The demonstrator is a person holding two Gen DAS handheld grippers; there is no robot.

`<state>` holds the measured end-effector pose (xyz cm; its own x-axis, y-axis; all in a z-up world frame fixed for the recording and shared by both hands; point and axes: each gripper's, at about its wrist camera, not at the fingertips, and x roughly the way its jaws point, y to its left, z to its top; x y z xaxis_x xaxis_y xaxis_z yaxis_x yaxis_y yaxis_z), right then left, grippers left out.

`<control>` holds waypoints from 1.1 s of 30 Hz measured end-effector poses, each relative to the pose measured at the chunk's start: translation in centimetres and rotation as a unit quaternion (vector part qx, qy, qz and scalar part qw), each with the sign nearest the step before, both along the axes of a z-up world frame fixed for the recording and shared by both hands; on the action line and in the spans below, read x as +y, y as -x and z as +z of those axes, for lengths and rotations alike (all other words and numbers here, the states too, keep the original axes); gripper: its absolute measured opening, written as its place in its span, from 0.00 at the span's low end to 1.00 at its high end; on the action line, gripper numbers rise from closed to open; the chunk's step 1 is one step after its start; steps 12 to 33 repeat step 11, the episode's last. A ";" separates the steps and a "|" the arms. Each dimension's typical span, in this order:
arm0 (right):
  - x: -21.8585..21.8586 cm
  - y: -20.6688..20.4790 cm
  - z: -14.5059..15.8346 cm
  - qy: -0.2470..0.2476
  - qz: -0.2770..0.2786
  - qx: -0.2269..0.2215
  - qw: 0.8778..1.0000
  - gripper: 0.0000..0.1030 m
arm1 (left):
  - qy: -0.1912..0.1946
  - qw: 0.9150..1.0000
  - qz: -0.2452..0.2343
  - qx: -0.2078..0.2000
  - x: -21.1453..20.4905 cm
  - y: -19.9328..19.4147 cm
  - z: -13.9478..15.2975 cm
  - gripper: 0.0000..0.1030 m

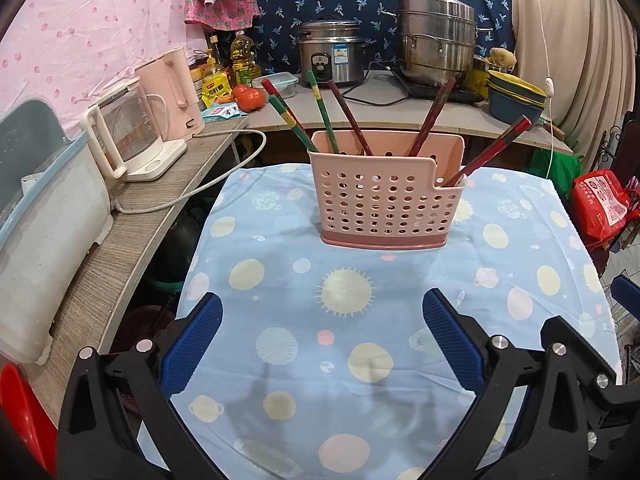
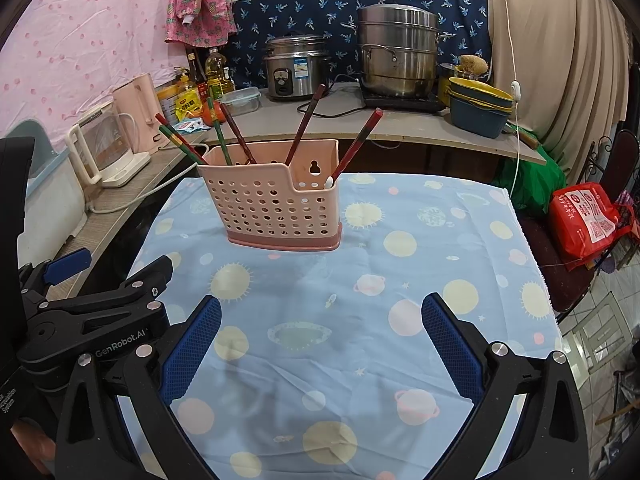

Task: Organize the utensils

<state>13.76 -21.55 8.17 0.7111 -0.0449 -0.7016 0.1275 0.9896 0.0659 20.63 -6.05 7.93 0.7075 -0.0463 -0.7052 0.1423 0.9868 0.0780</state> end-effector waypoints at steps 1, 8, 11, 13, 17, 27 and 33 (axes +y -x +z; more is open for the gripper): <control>0.0 0.0 0.0 0.000 0.000 0.000 1.000 0.94 | 0.000 1.000 0.000 0.000 0.0 0.0 0.0 0.93; -0.2 0.1 -0.2 -0.001 -0.003 0.001 1.000 0.94 | -0.004 1.000 0.002 -0.006 0.0 0.2 0.2 0.93; -0.2 0.2 -0.3 -0.001 -0.004 0.000 1.000 0.94 | -0.003 1.000 0.003 -0.003 0.2 0.1 0.2 0.93; -0.2 0.2 -0.3 -0.001 -0.004 0.000 1.000 0.94 | -0.003 1.000 0.003 -0.003 0.2 0.1 0.2 0.93; -0.2 0.2 -0.3 -0.001 -0.004 0.000 1.000 0.94 | -0.003 1.000 0.003 -0.003 0.2 0.1 0.2 0.93; -0.2 0.2 -0.3 -0.001 -0.004 0.000 1.000 0.94 | -0.003 1.000 0.003 -0.003 0.2 0.1 0.2 0.93; -0.2 0.2 -0.3 -0.001 -0.004 0.000 1.000 0.94 | -0.003 1.000 0.003 -0.003 0.2 0.1 0.2 0.93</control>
